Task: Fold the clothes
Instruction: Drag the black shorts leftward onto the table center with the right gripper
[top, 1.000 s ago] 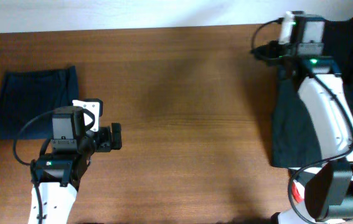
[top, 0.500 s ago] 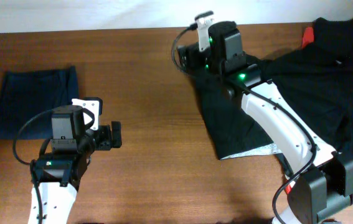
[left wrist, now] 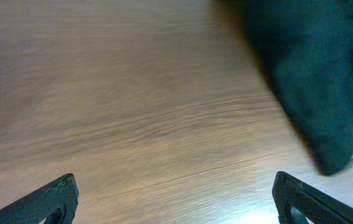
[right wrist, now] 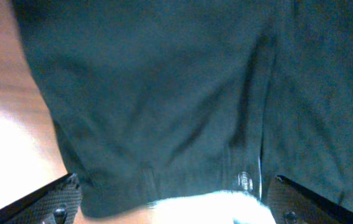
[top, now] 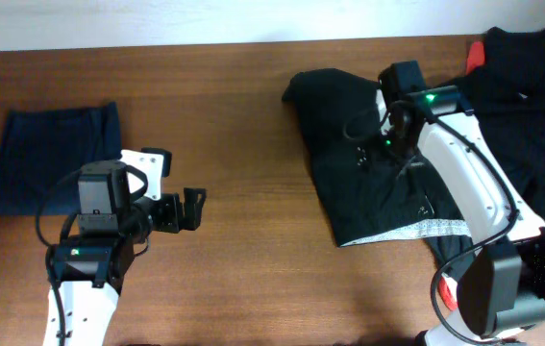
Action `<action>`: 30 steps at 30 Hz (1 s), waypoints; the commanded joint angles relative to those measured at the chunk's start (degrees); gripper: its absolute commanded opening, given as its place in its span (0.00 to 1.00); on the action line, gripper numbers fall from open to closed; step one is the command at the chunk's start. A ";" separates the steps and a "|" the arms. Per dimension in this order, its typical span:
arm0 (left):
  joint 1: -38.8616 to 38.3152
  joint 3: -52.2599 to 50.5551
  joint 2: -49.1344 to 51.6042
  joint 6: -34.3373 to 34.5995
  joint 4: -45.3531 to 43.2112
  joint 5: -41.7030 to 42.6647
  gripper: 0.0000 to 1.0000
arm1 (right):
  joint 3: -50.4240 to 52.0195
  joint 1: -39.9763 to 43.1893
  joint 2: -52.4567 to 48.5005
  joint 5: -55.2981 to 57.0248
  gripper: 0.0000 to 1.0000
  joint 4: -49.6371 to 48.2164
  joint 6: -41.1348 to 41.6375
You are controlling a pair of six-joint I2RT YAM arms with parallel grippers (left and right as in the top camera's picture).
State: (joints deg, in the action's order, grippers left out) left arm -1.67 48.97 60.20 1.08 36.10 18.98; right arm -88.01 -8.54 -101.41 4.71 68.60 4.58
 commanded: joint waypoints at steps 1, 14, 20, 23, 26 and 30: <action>-0.83 1.01 2.51 2.49 -1.60 11.32 0.99 | -0.44 3.98 0.22 1.97 0.99 3.50 5.42; -25.00 1.01 26.93 23.80 -23.85 11.30 0.99 | -0.44 21.07 0.90 0.61 0.99 9.51 6.86; -33.90 1.01 39.28 31.50 -41.90 11.26 0.98 | -0.44 22.86 0.90 0.00 0.99 9.55 6.86; -37.83 1.01 44.61 37.24 -45.09 11.23 0.84 | -0.44 22.86 0.90 0.02 0.99 9.57 6.86; -40.39 1.01 47.84 46.60 -45.16 11.26 0.84 | -0.44 22.86 0.90 0.02 0.99 9.57 6.86; -43.78 1.01 50.80 48.39 -49.57 11.23 0.83 | -0.44 22.86 0.90 0.02 0.99 9.55 6.86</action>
State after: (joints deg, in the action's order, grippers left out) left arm -43.16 50.04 108.05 44.51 -11.51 30.15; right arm -88.01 14.17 -101.38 4.89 78.02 10.76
